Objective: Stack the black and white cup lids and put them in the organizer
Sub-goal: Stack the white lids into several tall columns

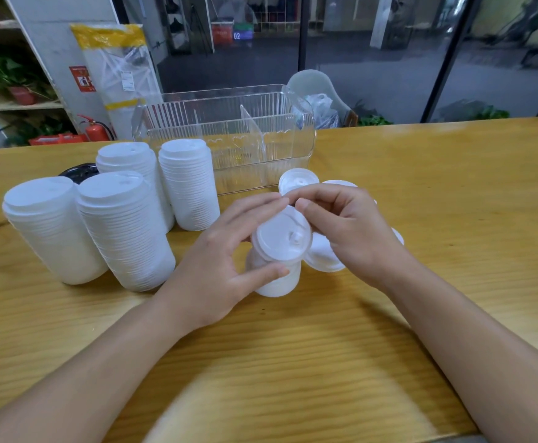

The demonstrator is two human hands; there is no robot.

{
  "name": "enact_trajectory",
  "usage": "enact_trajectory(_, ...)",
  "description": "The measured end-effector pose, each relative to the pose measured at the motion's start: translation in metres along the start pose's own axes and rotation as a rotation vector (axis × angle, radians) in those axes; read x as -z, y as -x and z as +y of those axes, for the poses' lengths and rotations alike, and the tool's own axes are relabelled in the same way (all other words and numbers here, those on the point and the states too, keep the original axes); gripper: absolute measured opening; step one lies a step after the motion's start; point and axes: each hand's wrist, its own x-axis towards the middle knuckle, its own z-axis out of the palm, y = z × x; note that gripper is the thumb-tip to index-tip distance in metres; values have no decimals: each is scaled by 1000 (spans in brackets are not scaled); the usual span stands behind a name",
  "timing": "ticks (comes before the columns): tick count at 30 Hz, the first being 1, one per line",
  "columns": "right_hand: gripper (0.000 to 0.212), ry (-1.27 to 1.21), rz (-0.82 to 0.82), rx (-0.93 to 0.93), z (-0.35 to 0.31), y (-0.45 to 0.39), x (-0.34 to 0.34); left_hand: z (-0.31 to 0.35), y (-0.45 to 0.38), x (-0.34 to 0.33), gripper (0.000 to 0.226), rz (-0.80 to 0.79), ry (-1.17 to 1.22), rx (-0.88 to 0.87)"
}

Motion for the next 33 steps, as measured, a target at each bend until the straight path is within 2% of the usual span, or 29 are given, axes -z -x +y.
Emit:
enact_trajectory(7,23,130,25,95,3,-1,1,0,-1,8,74,39,-74,38)
enact_trajectory(13,15,651,141,208,19,-4,12,-6,2,17,62,24,-69,202)
enact_trajectory(20,33,1042,121,256,39,-11,11,-7,2,11,62,-51,-94,197)
enact_trajectory(27,18,1195,150,329,44,-17,7,-9,5,8,67,-116,-147,208)
enact_trajectory(29,11,1198,162,348,45,-18,6,-9,6,7,68,-132,-148,212)
enact_trajectory(33,10,1179,203,385,45,-21,7,-7,7,6,69,-146,-170,201)
